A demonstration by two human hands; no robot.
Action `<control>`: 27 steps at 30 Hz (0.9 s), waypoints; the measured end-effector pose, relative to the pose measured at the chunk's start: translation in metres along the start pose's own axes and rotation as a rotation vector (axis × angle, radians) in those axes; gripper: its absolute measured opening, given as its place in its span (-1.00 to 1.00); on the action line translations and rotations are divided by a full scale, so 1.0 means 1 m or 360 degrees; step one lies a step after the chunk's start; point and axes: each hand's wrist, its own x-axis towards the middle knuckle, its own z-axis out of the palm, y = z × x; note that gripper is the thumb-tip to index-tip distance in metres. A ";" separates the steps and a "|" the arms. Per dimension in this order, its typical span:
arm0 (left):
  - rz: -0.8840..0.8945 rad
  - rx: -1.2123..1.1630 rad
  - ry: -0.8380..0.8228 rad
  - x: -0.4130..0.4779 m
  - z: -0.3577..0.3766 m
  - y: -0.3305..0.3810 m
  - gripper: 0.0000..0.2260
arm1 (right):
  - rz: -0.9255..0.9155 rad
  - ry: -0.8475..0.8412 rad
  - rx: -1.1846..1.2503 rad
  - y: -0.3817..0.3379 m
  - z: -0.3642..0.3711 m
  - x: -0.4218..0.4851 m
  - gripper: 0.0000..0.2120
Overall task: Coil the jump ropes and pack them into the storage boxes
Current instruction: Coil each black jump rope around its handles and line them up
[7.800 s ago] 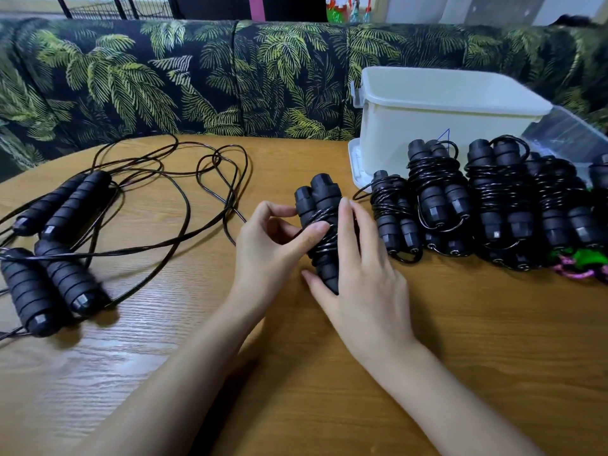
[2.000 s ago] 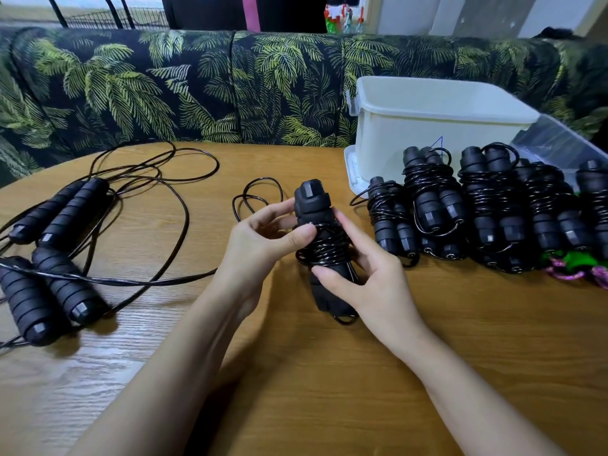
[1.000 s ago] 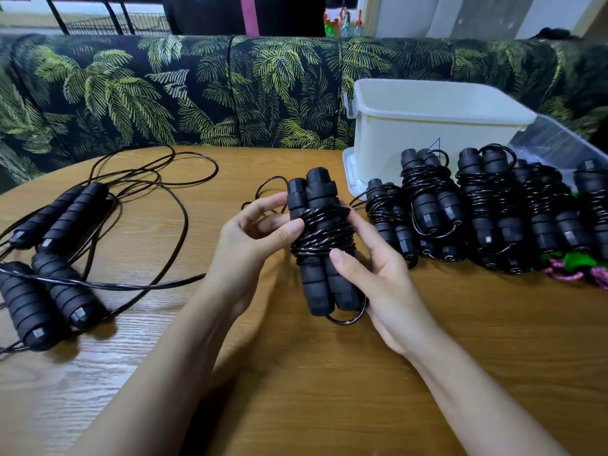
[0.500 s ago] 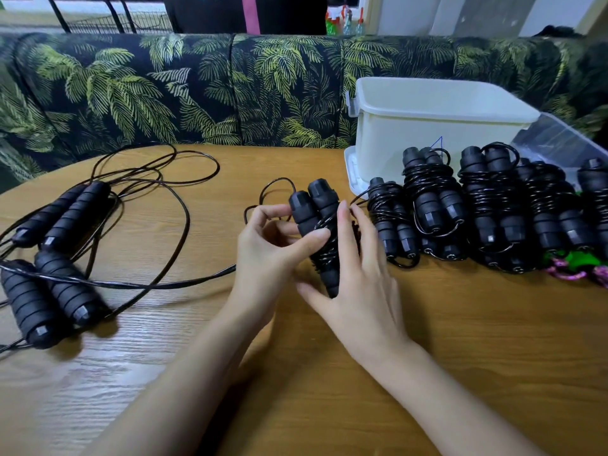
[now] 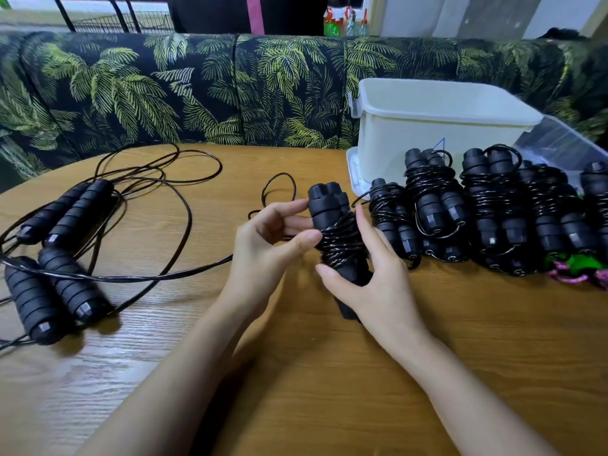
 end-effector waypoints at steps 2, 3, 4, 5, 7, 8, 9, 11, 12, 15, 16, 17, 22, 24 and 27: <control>-0.0026 -0.0053 0.0005 0.001 -0.001 0.000 -0.65 | 0.0033 -0.0044 0.0095 -0.002 -0.001 0.000 -0.11; -0.0047 -0.0067 -0.0008 0.002 -0.002 -0.001 -0.65 | 0.0042 -0.0059 0.0137 -0.002 -0.002 -0.001 -0.12; -0.0070 -0.0080 -0.0025 0.002 -0.003 -0.001 -0.64 | 0.0046 -0.0077 0.0178 -0.004 -0.003 -0.001 -0.13; -0.0099 -0.0093 -0.0048 0.003 -0.004 -0.002 -0.61 | 0.0051 -0.0096 0.0221 -0.004 -0.004 -0.001 -0.13; -0.0183 -0.0146 -0.0124 0.005 -0.008 -0.004 -0.48 | 0.0061 -0.0144 0.0321 -0.006 -0.005 -0.002 -0.14; -0.0229 -0.0171 -0.0160 0.006 -0.009 -0.004 -0.36 | 0.0063 -0.0168 0.0366 -0.007 -0.006 -0.002 -0.15; -0.0265 -0.0177 -0.0201 0.007 -0.011 -0.004 -0.25 | 0.0064 -0.0189 0.0403 -0.008 -0.006 -0.002 -0.16; -0.0298 -0.0155 -0.0335 0.008 -0.013 -0.001 -0.14 | 0.0065 -0.0224 0.0466 -0.007 -0.005 -0.002 -0.19; -0.0297 -0.0155 -0.0412 0.007 -0.013 0.000 -0.16 | 0.0066 -0.0241 0.0493 -0.007 -0.005 -0.002 -0.21; -0.0287 -0.0185 -0.0485 0.005 -0.012 0.004 -0.33 | 0.0033 -0.0240 0.0455 -0.004 -0.005 -0.001 -0.24; -0.0292 -0.0190 -0.0448 0.005 -0.012 0.003 -0.39 | 0.0013 -0.0207 0.0406 -0.003 -0.005 -0.001 -0.26; -0.0298 -0.0180 -0.0389 0.005 -0.011 0.002 -0.42 | -0.0008 -0.0161 0.0357 -0.002 -0.005 -0.001 -0.29; -0.0314 -0.0086 -0.0058 0.002 -0.004 -0.001 -0.48 | -0.0231 -0.0069 -0.0004 0.001 0.003 -0.003 -0.22; -0.0317 -0.0061 -0.0013 0.001 -0.004 0.000 -0.45 | -0.0258 -0.0065 0.0003 0.002 0.004 -0.003 -0.24; -0.0368 -0.0084 -0.0036 0.003 -0.006 0.004 -0.52 | -0.0210 -0.0127 0.0150 0.001 0.000 -0.001 -0.25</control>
